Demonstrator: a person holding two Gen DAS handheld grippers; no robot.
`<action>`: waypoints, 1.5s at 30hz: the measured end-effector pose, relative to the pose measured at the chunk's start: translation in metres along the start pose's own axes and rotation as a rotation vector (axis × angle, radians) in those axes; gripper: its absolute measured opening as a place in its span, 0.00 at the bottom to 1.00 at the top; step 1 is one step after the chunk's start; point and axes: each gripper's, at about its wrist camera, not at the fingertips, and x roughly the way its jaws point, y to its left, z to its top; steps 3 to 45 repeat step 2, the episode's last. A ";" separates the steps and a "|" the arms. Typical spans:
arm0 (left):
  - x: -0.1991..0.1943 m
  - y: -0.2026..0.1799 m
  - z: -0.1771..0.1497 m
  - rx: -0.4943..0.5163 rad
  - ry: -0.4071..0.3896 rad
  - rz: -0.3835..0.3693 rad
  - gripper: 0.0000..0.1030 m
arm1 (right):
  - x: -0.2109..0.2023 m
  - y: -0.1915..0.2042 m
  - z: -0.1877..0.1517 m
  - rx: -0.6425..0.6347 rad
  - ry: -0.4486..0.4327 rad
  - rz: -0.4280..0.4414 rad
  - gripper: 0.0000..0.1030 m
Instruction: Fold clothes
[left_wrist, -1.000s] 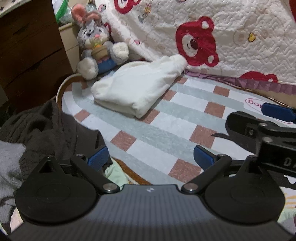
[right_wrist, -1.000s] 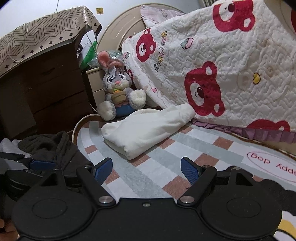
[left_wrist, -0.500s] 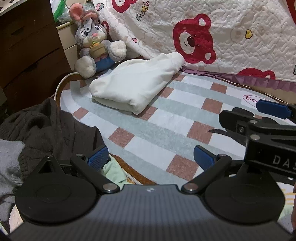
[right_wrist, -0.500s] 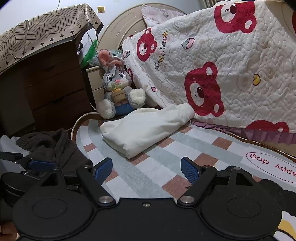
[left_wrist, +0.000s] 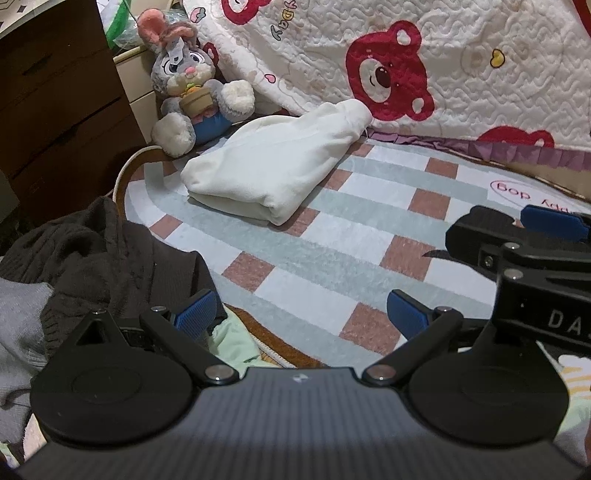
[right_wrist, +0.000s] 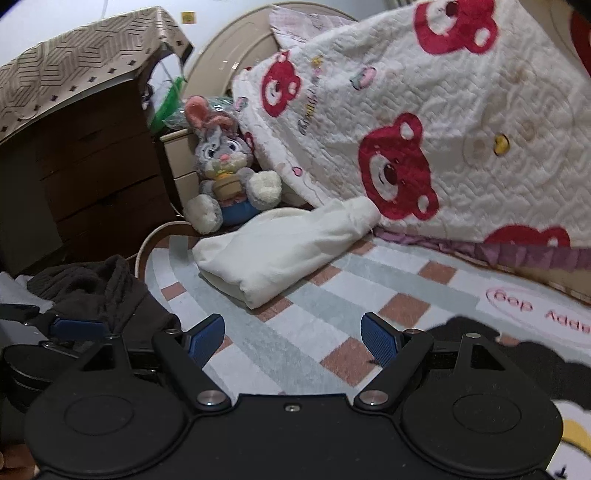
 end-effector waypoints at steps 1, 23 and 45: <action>0.001 0.000 -0.001 -0.002 0.004 -0.002 0.98 | 0.001 -0.001 -0.001 0.007 0.005 -0.003 0.82; 0.002 0.000 -0.001 -0.005 0.006 -0.006 0.98 | 0.002 -0.001 -0.003 0.013 0.009 -0.006 0.82; 0.002 0.000 -0.001 -0.005 0.006 -0.006 0.98 | 0.002 -0.001 -0.003 0.013 0.009 -0.006 0.82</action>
